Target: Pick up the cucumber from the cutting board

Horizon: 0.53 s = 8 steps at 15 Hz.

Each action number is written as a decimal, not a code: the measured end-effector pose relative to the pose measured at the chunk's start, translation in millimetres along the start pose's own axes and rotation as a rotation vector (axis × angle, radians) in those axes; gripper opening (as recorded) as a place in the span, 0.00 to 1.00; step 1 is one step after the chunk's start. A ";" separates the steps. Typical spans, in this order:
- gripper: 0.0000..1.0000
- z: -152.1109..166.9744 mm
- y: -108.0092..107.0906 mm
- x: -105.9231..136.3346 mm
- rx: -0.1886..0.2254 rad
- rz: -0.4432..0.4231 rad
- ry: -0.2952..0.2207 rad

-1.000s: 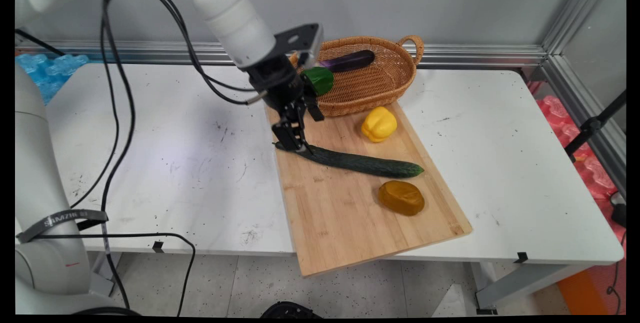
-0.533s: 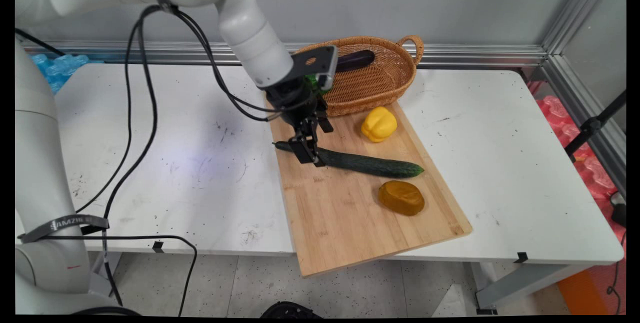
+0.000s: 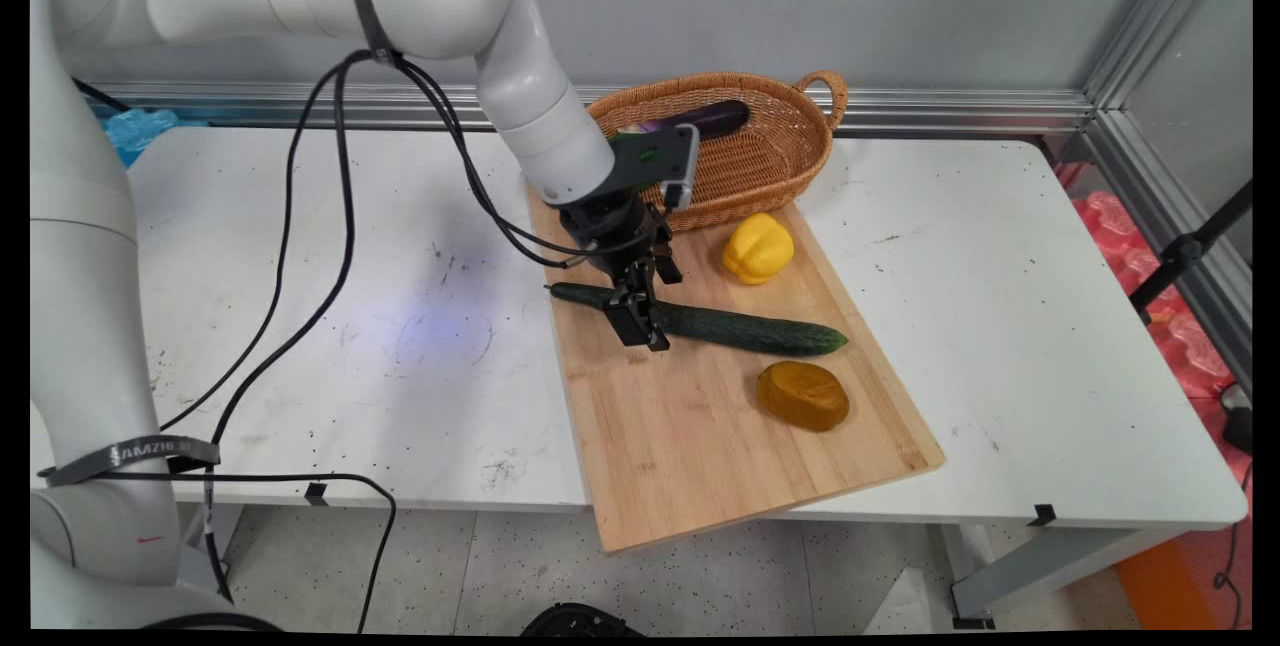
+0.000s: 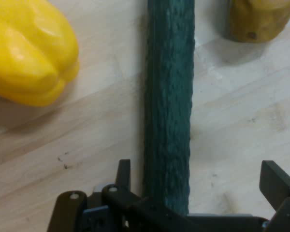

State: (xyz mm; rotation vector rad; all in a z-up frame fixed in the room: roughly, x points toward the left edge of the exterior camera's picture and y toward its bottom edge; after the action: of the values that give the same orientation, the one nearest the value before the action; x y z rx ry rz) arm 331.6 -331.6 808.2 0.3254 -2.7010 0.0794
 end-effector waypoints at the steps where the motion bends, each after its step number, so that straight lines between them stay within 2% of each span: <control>1: 1.00 3.5 -0.5 0.5 0.000 0.000 -0.001; 8: 1.00 21.7 -5.4 3.8 -0.003 0.014 -0.007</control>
State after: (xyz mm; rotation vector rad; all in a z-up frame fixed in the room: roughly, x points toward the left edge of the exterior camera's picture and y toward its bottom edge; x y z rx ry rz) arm 320.9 -340.0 790.1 0.3070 -2.7103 0.0786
